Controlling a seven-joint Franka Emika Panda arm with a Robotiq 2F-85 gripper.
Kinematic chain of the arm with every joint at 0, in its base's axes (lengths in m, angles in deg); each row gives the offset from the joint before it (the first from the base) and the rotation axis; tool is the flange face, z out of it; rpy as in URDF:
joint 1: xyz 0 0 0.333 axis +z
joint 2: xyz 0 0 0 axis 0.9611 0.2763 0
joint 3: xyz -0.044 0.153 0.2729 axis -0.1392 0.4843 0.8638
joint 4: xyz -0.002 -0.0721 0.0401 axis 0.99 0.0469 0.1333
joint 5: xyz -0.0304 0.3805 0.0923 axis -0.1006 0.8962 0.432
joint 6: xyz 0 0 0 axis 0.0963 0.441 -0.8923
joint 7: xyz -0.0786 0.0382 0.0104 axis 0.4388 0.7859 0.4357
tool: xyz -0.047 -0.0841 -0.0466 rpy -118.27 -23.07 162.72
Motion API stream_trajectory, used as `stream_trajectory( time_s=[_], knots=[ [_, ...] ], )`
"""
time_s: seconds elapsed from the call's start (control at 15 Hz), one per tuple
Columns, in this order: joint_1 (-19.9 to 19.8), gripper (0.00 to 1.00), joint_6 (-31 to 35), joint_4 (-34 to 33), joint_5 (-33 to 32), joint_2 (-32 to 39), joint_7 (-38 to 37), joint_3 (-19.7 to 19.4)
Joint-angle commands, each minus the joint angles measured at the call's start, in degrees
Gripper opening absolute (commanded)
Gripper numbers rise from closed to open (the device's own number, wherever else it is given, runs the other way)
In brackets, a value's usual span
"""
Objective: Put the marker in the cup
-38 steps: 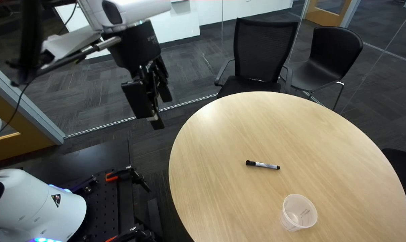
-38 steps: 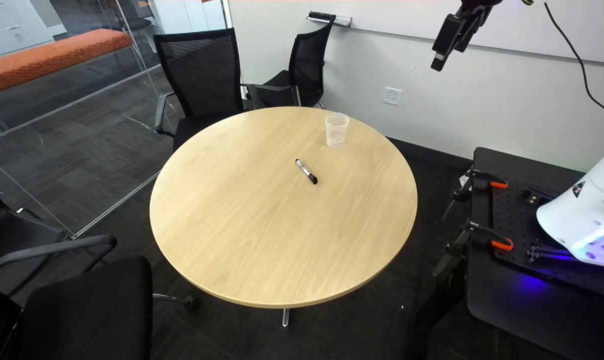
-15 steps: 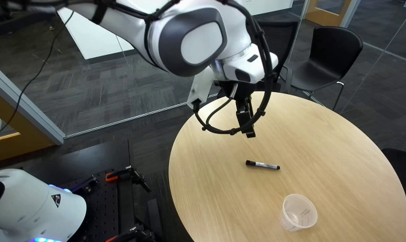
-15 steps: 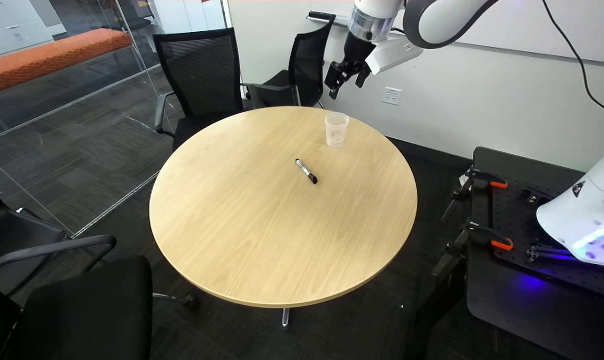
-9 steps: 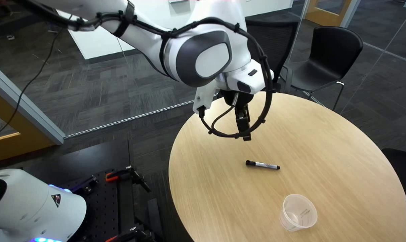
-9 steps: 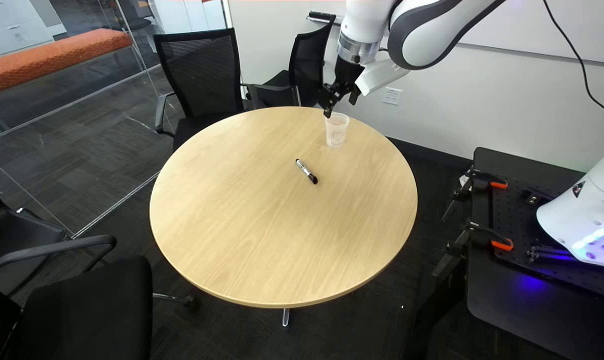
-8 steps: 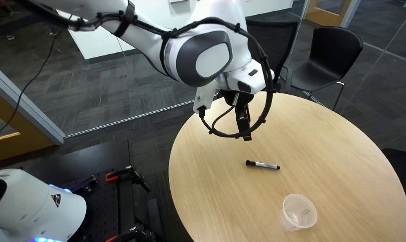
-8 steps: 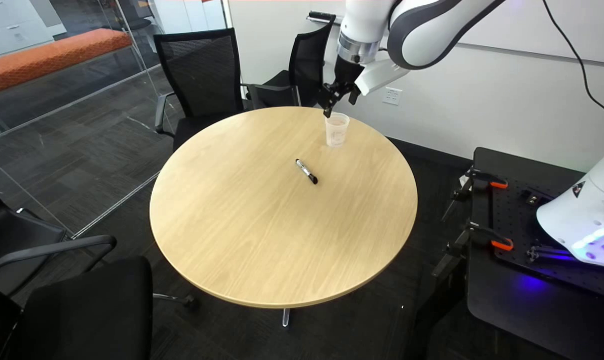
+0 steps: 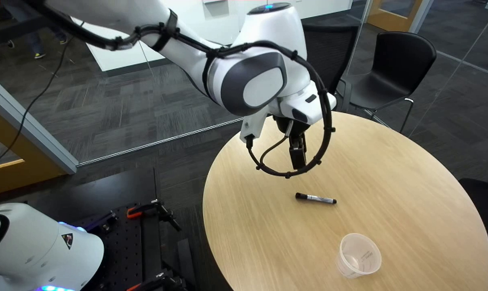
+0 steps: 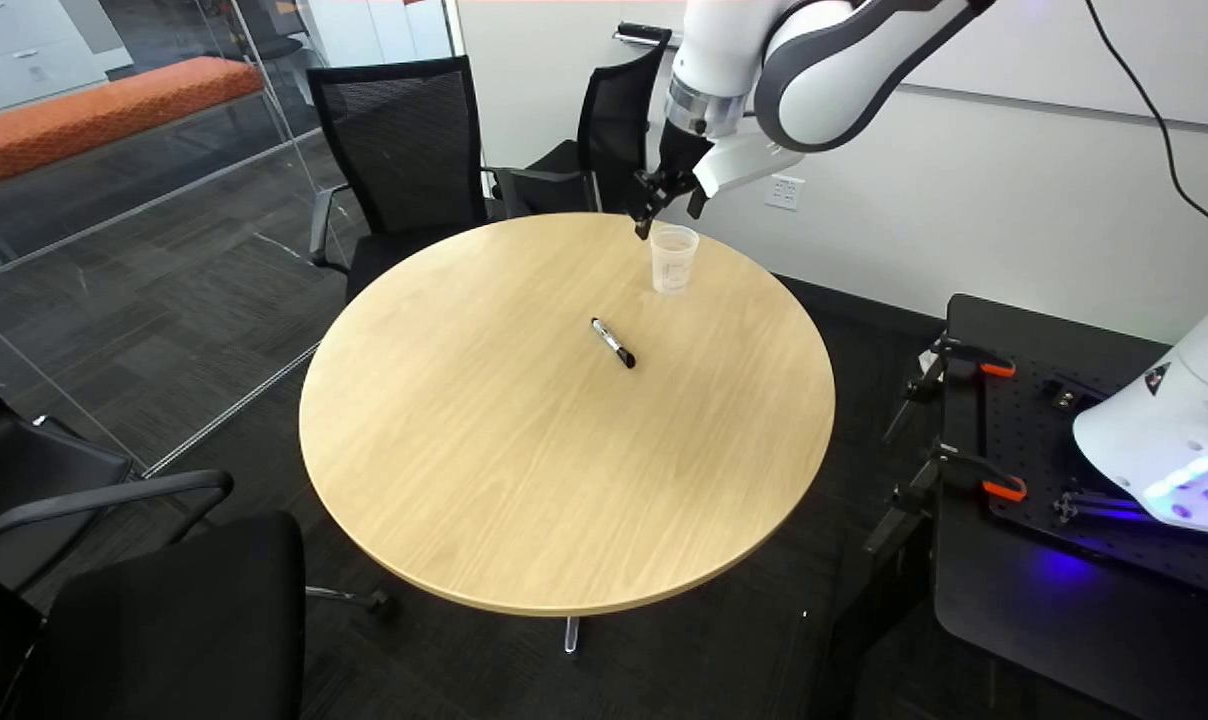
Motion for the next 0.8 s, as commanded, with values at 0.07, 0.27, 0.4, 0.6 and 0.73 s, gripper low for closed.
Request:
stream_trajectory(
  time_s=[0.07,0.27,0.4,0.6,0.73],
  knots=[
    [1.6,1.00,6.4,-7.6,8.6,10.7,0.6,-1.9],
    [2.6,1.00,6.7,-13.0,13.3,16.9,0.3,-3.4],
    [3.4,1.00,6.8,-17.6,15.4,21.4,-0.4,-4.8],
    [3.3,1.00,4.5,-25.1,18.7,27.7,0.1,-5.6],
    [3.4,1.00,3.9,-29.7,20.1,31.9,-0.1,-6.1]
  ],
)
